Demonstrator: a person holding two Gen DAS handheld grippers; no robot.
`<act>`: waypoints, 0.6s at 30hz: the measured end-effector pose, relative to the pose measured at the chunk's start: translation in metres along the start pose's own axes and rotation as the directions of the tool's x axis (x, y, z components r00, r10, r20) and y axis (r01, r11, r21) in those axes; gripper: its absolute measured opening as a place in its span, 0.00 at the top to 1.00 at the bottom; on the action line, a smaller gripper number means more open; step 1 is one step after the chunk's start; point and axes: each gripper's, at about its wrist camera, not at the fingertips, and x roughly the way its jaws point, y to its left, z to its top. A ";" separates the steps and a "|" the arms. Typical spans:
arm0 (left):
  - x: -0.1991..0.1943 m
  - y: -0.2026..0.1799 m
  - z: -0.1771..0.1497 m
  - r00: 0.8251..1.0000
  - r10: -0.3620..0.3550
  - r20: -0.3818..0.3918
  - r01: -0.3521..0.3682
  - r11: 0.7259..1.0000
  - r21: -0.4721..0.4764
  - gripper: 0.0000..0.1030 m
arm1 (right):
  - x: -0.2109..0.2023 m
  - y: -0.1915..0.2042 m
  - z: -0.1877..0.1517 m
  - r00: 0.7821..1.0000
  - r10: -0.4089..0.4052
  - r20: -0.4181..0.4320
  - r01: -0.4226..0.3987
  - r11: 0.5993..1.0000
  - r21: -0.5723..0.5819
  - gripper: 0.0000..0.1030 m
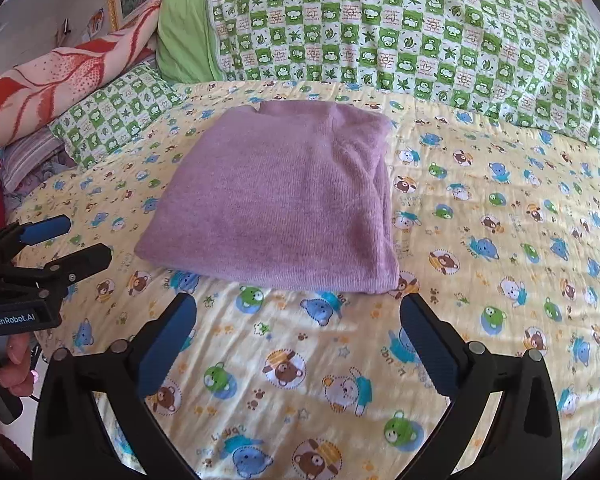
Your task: Fold small clothes
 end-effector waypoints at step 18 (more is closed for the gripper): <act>0.020 -0.006 0.009 0.998 0.050 -0.043 -0.050 0.999 -0.009 0.08 | 0.030 -0.011 0.006 0.998 -0.015 -0.060 0.019 0.998 0.062 0.01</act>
